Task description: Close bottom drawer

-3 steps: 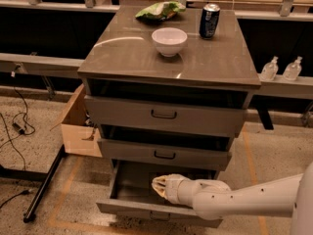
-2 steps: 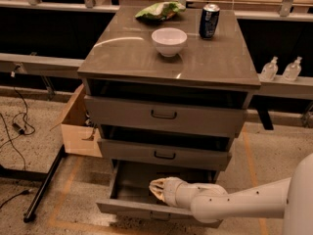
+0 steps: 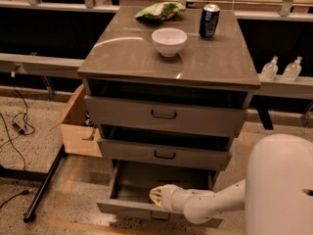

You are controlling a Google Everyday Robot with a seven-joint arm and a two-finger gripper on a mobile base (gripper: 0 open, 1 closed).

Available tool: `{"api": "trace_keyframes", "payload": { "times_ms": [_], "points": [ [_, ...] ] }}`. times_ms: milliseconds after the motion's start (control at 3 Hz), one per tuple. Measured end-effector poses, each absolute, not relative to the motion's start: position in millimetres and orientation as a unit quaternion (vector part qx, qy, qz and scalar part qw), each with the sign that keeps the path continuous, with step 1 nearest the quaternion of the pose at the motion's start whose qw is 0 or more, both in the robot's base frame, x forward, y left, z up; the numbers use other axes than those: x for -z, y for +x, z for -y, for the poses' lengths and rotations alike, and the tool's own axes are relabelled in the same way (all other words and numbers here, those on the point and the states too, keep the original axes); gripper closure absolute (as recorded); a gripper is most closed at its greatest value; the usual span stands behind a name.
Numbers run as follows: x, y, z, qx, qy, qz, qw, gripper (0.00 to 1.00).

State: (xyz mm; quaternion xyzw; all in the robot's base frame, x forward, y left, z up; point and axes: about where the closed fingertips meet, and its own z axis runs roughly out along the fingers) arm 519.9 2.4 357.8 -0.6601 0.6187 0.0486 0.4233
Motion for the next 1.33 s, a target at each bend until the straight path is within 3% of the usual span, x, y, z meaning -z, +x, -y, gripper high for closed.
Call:
{"api": "trace_keyframes", "payload": {
  "times_ms": [667, 1333],
  "points": [
    [-291.6, 474.1, -20.3, -0.058, -0.665, -0.642, 0.377, 1.00],
    [-285.0, 471.7, -21.0, -0.063, -0.658, -0.650, 0.375, 1.00]
  ]
}}
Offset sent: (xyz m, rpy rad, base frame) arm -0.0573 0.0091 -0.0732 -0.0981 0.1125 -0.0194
